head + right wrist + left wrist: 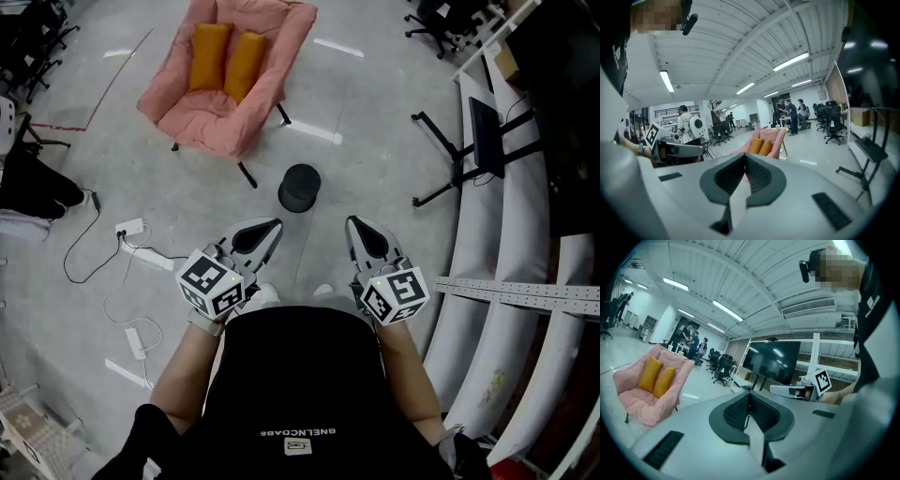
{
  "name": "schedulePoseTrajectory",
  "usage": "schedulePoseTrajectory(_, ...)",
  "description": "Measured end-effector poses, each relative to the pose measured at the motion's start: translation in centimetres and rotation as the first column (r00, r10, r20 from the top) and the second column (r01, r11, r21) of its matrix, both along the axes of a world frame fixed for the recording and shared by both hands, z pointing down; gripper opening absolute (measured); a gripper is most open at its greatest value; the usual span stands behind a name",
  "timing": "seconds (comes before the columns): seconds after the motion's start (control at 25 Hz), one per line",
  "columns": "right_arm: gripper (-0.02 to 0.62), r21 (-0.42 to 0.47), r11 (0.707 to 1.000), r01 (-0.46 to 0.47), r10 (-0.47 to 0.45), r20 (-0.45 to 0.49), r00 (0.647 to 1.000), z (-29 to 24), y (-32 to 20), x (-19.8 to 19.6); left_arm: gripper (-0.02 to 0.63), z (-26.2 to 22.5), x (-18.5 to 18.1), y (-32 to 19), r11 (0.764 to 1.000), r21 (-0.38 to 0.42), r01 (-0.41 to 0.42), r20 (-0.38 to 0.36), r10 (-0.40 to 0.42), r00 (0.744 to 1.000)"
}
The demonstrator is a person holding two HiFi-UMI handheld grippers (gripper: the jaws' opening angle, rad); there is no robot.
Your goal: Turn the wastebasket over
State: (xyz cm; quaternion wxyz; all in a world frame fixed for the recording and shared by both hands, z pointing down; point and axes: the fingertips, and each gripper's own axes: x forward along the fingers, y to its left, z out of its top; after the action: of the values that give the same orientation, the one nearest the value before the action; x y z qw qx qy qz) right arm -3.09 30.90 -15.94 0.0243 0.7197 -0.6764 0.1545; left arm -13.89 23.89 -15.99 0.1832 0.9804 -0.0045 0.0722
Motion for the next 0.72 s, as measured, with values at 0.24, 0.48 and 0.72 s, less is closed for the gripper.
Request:
schedulePoseTrajectory(0.24, 0.011, -0.032, 0.999, -0.01, 0.01, -0.006, 1.0, 1.1, -2.2, 1.6, 0.014, 1.6, -0.7, -2.5, 0.998, -0.044, 0.043, 0.031, -0.041, 0.999)
schedulePoseTrajectory(0.48, 0.011, -0.031, 0.998, 0.046, -0.045, 0.034, 0.998, 2.6, -5.7, 5.8, 0.014, 3.4, 0.8, -5.4, 0.984, -0.068, 0.167, 0.07, -0.162, 0.984)
schedulePoseTrajectory(0.72, 0.011, -0.044, 0.987, 0.158, -0.154, 0.073, 0.985, 4.1, -9.9, 12.3, 0.015, 4.3, 6.3, -8.0, 0.958, -0.072, 0.278, 0.126, -0.268, 0.955)
